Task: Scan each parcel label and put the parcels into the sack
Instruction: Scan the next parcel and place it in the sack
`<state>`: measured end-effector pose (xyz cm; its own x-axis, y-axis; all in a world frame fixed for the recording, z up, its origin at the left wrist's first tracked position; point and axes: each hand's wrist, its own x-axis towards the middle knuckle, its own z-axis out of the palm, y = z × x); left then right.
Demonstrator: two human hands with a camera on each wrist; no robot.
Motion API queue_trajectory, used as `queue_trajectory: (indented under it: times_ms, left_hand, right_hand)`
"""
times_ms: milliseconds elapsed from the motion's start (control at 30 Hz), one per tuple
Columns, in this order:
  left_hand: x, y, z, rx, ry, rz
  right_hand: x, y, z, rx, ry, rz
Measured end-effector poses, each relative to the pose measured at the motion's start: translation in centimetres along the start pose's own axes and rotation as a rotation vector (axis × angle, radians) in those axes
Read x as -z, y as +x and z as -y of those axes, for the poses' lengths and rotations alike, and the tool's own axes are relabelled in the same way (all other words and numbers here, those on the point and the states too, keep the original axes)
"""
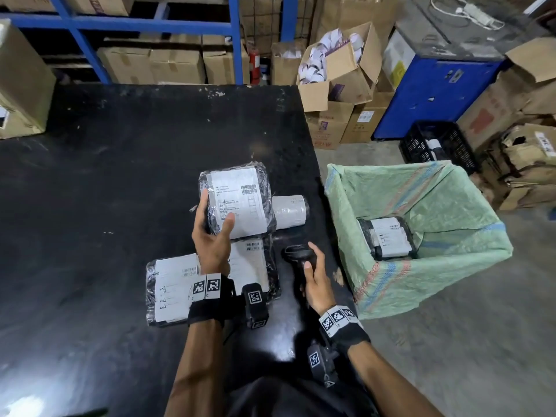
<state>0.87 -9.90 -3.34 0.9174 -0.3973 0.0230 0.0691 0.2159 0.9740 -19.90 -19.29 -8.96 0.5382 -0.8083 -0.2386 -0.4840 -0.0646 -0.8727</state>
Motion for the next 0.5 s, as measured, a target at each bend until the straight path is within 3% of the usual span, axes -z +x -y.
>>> queue_trajectory:
  times_ms: [333,500]
  left_hand:
    - [-1.1,0.3,-0.1,0.085,-0.056,0.027]
    - [-1.9,-0.2,-0.8,0.111,-0.066,0.045]
  right_hand:
    - [-3.4,2.0,-2.4,0.056,-0.042,-0.047]
    - [-2.0,2.3,-2.4,0.025,-0.046,0.037]
